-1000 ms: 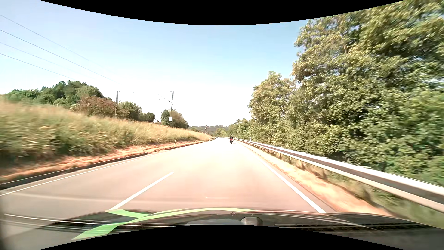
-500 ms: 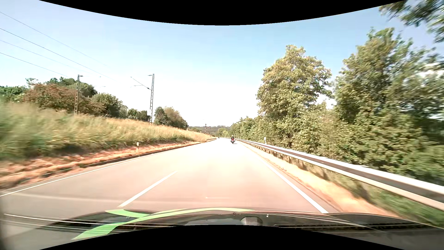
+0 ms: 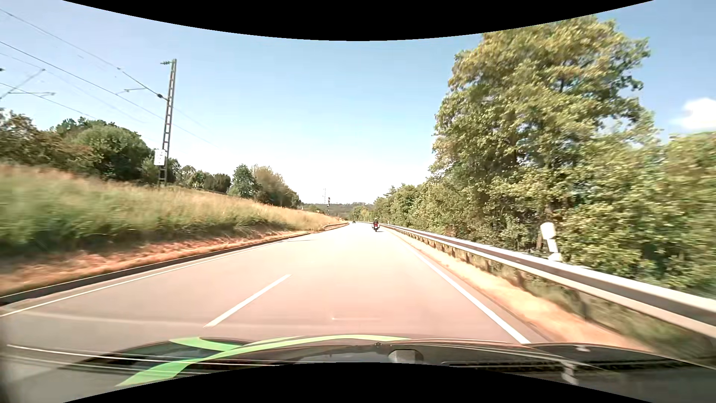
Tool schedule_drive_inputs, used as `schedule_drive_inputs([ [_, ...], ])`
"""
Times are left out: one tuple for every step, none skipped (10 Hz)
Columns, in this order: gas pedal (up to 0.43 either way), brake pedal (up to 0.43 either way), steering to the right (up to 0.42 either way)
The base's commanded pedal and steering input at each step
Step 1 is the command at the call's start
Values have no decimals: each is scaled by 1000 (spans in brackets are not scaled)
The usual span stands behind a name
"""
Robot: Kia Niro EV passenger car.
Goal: Follow the waypoints while adhering to traffic rules and regulations
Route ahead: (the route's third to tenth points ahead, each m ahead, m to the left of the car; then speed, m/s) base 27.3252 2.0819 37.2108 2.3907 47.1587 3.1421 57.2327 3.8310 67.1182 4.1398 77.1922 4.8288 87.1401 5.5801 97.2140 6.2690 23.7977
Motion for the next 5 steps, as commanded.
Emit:
schedule_drive_inputs([
  [248, 0, -3],
  [248, 0, -3],
  [248, 0, -3],
  [248, 0, -3],
  [248, 0, -3],
])
